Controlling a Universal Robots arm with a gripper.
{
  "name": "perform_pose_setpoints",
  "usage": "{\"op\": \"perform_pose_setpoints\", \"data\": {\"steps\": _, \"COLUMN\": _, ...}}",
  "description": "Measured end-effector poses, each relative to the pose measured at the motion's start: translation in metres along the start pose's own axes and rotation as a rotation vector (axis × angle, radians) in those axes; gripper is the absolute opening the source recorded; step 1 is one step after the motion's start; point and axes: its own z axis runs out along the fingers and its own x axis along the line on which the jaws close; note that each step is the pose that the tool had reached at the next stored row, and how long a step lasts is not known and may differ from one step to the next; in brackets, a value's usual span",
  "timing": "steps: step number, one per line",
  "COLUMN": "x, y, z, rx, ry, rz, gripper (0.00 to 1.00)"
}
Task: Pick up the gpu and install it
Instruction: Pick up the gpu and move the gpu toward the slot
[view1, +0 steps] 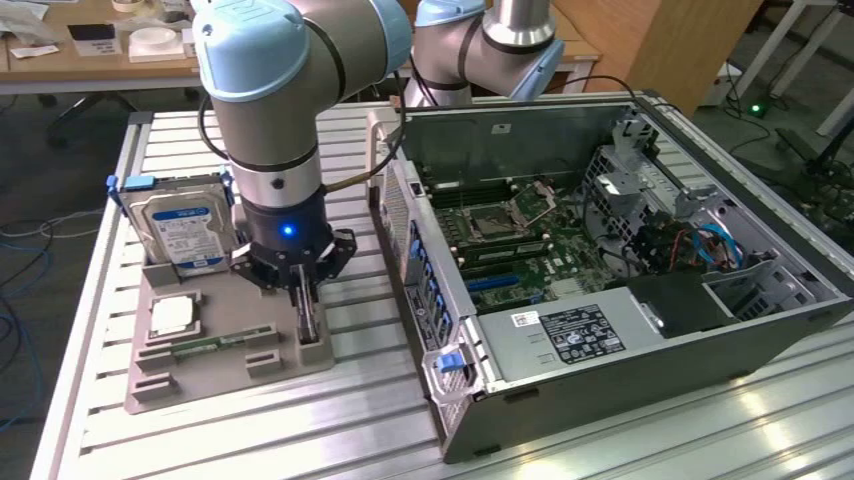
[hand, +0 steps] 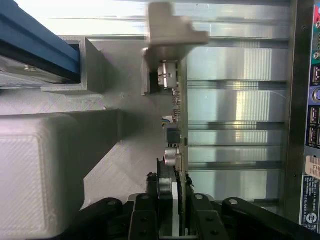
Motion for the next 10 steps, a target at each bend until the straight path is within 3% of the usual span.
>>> {"op": "perform_pose_setpoints", "data": {"steps": 8, "x": 0.0, "y": 0.0, "z": 0.0, "rx": 0.0, "ry": 0.0, "rz": 0.0, "gripper": 0.28}}
{"op": "perform_pose_setpoints", "data": {"steps": 10, "x": 0.0, "y": -0.0001, "z": -0.0006, "rx": -0.0035, "ry": 0.0001, "rz": 0.0, "gripper": 0.28}}
